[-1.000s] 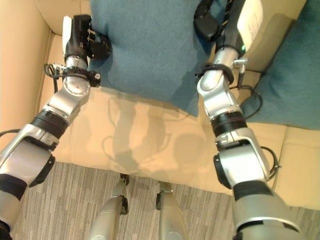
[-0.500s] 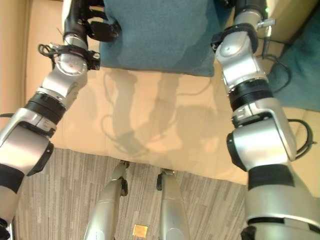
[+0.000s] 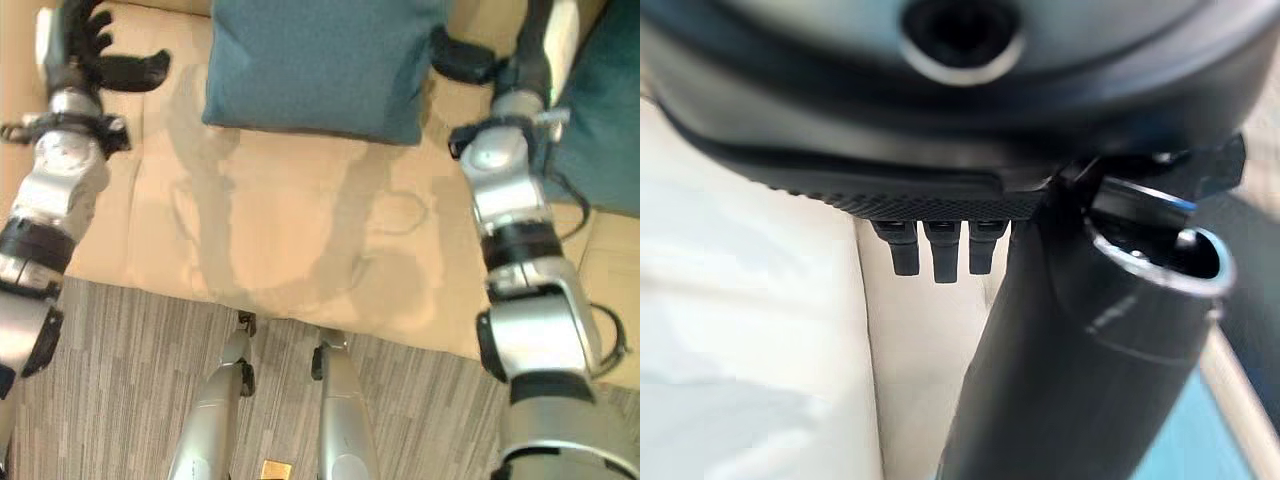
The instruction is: Pick up all the scattered cushions and arrange them neatly on the sofa.
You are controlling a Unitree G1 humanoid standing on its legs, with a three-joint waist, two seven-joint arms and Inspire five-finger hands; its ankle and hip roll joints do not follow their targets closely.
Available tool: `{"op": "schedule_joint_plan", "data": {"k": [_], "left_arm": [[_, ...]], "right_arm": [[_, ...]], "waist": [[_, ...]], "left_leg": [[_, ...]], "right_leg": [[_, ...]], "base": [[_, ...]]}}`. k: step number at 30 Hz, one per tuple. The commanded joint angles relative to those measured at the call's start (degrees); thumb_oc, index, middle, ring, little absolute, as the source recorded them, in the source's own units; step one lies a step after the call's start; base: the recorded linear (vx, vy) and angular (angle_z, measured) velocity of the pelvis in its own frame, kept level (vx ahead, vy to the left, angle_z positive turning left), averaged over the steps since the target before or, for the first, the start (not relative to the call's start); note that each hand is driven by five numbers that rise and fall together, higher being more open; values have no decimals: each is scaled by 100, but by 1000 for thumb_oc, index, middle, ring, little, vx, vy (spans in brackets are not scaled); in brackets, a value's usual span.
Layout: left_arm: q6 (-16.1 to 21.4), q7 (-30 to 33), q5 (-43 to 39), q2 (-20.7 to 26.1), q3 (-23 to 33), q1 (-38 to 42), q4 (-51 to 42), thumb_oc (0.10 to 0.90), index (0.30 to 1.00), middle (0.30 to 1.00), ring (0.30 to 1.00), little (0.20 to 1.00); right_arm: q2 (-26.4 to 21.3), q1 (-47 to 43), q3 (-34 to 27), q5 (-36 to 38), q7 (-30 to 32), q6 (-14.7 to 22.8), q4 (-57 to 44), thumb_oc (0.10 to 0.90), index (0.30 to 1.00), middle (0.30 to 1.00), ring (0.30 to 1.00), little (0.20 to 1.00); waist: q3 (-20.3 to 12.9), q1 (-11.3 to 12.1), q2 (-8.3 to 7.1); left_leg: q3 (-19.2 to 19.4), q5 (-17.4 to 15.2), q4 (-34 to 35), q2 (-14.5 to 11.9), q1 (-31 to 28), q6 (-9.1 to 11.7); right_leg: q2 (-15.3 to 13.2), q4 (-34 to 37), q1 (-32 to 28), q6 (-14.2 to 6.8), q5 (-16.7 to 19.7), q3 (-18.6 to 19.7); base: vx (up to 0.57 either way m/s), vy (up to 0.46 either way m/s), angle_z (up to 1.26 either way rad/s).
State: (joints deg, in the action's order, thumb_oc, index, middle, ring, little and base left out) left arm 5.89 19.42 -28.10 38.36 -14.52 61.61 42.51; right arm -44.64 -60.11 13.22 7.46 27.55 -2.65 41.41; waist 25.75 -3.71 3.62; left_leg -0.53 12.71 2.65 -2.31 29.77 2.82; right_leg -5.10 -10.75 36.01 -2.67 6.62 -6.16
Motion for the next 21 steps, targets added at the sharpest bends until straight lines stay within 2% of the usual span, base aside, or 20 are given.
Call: {"op": "schedule_joint_plan", "data": {"k": [1,5,6,7,8,9,10,11,15,19,20,21], "left_arm": [[650,51,173,227,219,-753,-574,800,900,900,900,900],[609,-311,625,342,733,-2353,-1391,800,900,900,900,900],[538,-512,830,192,993,-3132,-1543,800,900,900,900,900],[533,-511,833,190,997,-3149,-1559,800,900,900,900,900],[492,-591,895,11,1104,-3574,-1618,800,900,900,900,900],[432,-719,1071,-361,1363,-4388,-1714,800,900,900,900,900],[428,-718,1074,-363,1367,-4402,-1726,800,900,900,900,900],[379,-728,1337,-520,1442,-4770,-1675,800,900,900,900,900],[114,-1054,2086,-948,1522,-5858,-1042,800,900,900,900,900],[-3,-1153,2874,-1215,1256,-6410,-43,800,900,900,900,900],[-62,-1186,3122,-1381,1147,-6540,536,800,900,900,900,900],[-55,-1183,3123,-1383,1145,-6538,545,800,900,900,900,900]], "right_arm": [[-209,1117,-486,-258,3,629,-736,800,900,900,900,900],[-20,2843,-1064,-214,-732,800,-1309,800,900,900,900,900],[174,3543,-1327,-253,-949,841,-1465,800,900,900,900,900],[177,3560,-1332,-256,-950,838,-1478,800,900,900,900,900],[341,3865,-1381,-291,-1034,874,-1428,800,900,900,900,900],[603,4556,-1512,-589,-1200,806,-1430,800,900,900,900,900],[605,4566,-1513,-591,-1200,803,-1439,800,900,900,900,900],[735,4856,-1572,-714,-1272,813,-1399,800,900,900,900,900],[1097,5580,-1590,-1192,-1489,791,-1025,800,900,900,900,900],[1259,5926,-1225,-1693,-1695,794,-248,800,900,900,900,900],[1386,6060,-1116,-1787,-1757,782,144,800,900,900,900,900],[1386,6059,-1114,-1787,-1755,786,148,800,900,900,900,900]], "waist": [[-1082,32,-65],[-1309,-11,-129],[-1423,-45,-177],[-1436,-45,-171],[-1498,-58,-194],[-1589,-81,-239],[-1599,-83,-235],[-1660,-93,-254],[-1882,-122,-285],[-2028,-127,-308],[-2088,-130,-325],[-2081,-129,-326]], "left_leg": [[108,-502,235,-64,-361,350],[186,-590,235,-116,-714,351],[216,-636,235,-139,-879,347],[213,-614,235,-142,-861,345],[233,-635,235,-144,-951,340],[260,-695,235,-155,-1160,323],[258,-677,235,-157,-1144,321],[266,-705,235,-163,-1262,309],[343,-791,235,-179,-1682,265],[394,-819,235,-211,-1981,233],[412,-854,235,-218,-2140,221],[414,-857,235,-217,-2152,222]], "right_leg": [[150,-235,-457,-329,-1038,34],[166,166,-1043,-332,-944,-20],[166,339,-1319,-338,-911,-33],[171,366,-1314,-337,-876,-37],[168,444,-1461,-344,-857,-52],[169,563,-1750,-356,-872,-78],[172,582,-1744,-355,-845,-81],[181,641,-1887,-358,-844,-86],[192,792,-2380,-359,-880,-96],[201,906,-2731,-353,-876,-94],[211,953,-2905,-343,-899,-84],[211,958,-2919,-343,-899,-84]], "base": [[50,21,-3],[29,3,5],[31,-7,7],[32,-9,2],[34,-15,3],[36,-15,2],[41,-15,-3],[44,-5,-3],[48,4,-7],[8,0,-2],[19,-17,4],[28,-23,4]]}}
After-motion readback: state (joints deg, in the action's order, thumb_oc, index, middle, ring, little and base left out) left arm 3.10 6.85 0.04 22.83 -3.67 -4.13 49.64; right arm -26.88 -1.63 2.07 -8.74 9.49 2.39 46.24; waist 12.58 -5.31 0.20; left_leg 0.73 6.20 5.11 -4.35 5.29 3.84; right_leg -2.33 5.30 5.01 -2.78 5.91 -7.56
